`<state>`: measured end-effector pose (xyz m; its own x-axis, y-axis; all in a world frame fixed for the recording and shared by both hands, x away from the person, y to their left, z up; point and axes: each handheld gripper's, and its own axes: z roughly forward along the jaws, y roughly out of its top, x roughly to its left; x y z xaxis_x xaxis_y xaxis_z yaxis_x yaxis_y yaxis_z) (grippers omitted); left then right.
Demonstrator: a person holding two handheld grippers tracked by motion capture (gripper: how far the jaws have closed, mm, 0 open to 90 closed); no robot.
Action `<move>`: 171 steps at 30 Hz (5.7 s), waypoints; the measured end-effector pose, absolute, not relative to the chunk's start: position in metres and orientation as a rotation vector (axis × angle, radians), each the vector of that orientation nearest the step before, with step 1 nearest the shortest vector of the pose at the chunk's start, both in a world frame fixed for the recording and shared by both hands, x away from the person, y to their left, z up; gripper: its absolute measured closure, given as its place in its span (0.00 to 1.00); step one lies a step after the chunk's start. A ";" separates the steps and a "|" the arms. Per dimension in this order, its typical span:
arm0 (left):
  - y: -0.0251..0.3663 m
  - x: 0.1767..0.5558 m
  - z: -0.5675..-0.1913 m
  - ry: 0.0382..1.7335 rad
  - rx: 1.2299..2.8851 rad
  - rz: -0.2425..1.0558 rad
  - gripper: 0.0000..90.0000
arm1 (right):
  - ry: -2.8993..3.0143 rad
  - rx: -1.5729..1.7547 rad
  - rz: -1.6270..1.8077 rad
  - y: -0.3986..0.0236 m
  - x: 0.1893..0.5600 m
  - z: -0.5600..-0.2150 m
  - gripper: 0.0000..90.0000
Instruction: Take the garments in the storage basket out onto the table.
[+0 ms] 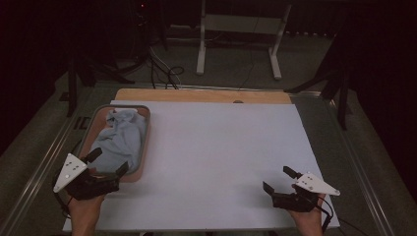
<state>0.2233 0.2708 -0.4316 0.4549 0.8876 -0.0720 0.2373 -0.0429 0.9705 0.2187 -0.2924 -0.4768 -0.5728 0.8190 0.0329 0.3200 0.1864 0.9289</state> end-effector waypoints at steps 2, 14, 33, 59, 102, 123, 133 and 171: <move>0.271 0.223 -0.430 1.003 1.560 0.729 0.00 | 1.996 1.064 1.370 -0.292 0.219 -0.477 0.08; 0.272 0.235 -0.422 0.992 1.579 0.734 0.00 | 1.994 1.057 1.371 -0.292 0.218 -0.476 0.08; 0.282 0.251 -0.415 1.066 1.604 0.709 0.00 | 1.997 1.056 1.365 -0.291 0.217 -0.477 0.08; 0.285 0.276 -0.408 1.129 1.684 0.730 0.00 | 2.002 1.054 1.357 -0.290 0.217 -0.478 0.08; 0.294 0.311 -0.407 1.226 1.734 0.717 0.00 | 2.008 1.054 1.359 -0.289 0.218 -0.479 0.08; 0.291 0.320 -0.412 1.261 1.758 0.718 0.00 | 2.006 1.054 1.361 -0.290 0.218 -0.478 0.08; 0.292 0.328 -0.417 1.300 1.785 0.709 0.00 | 2.006 1.053 1.358 -0.290 0.218 -0.478 0.08; 0.285 0.360 -0.432 1.383 1.973 0.627 0.00 | 2.011 1.054 1.351 -0.290 0.219 -0.479 0.08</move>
<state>0.3598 0.2851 -0.4322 0.3327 0.9428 0.0211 0.6373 -0.2413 0.7318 0.2189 -0.2898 -0.4787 -0.5790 0.8151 0.0180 0.3251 0.2105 0.9220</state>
